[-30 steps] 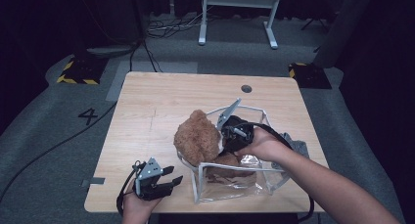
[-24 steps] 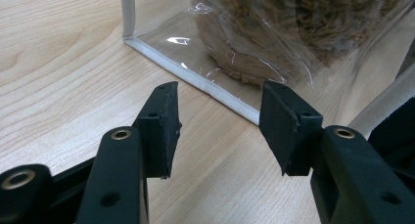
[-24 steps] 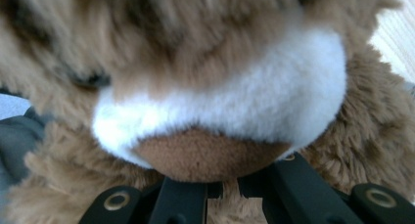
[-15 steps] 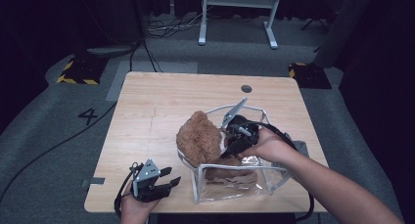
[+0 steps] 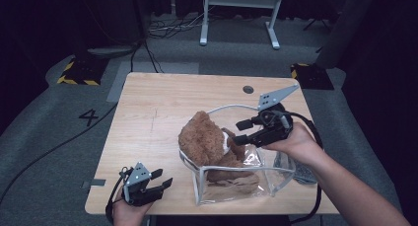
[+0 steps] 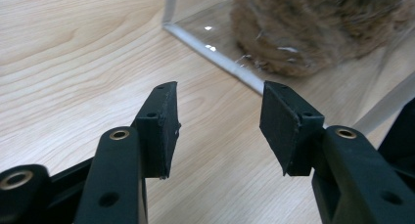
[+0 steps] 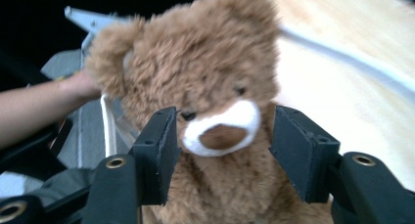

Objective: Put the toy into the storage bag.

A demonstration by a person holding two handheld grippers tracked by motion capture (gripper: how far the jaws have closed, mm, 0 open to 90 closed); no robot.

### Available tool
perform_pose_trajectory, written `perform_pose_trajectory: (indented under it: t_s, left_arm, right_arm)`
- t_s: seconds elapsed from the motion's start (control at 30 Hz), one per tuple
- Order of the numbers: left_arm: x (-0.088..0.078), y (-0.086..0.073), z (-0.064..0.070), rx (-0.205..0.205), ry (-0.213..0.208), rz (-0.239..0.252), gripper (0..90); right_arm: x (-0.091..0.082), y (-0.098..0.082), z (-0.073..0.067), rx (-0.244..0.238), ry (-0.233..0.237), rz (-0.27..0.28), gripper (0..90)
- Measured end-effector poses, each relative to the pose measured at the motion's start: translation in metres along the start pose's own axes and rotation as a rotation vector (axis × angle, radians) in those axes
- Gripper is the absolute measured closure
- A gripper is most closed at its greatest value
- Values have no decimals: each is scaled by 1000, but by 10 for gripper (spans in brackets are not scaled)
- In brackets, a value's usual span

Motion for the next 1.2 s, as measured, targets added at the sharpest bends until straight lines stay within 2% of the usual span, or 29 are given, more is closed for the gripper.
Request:
perform_pose_trajectory:
  t_s: [0.13,0.27,0.4,0.53,0.67,0.77,0.93,1.1,1.2]
  left_arm:
    - [-5,-3,-8,-25,31,4,482]
    - [-10,-5,-16,-48,64,5,480]
    - [-14,-8,-24,-72,97,-13,476]
    - [-17,-12,-33,-102,136,-32,471]
    - [-21,-14,-42,-136,147,-36,454]
    - [-22,-15,-47,-147,156,-56,435]
    - [-20,-21,-55,-128,197,-102,415]
    - [-17,-24,-62,-118,215,-140,383]
    - [-15,-24,-65,-134,215,-155,343]
  right_arm:
    - [-26,-2,11,25,-60,72,418]
    - [-51,-12,24,58,-128,121,413]
    - [-74,-30,37,96,-226,157,408]
    - [-93,-53,49,144,-286,184,399]
    - [-109,-77,61,185,-340,205,397]
    - [-118,-96,69,217,-371,209,379]
    - [-125,-130,81,269,-417,209,357]
    - [-123,-160,88,317,-459,185,318]
    - [-120,-175,90,322,-494,166,304]
Point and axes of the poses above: each handheld gripper's, and its own axes: x roughly forward along the jaws, y roughly out of its top, z roughly to its right, the point moved 3 cm from there along x, roughly forward along the jaws
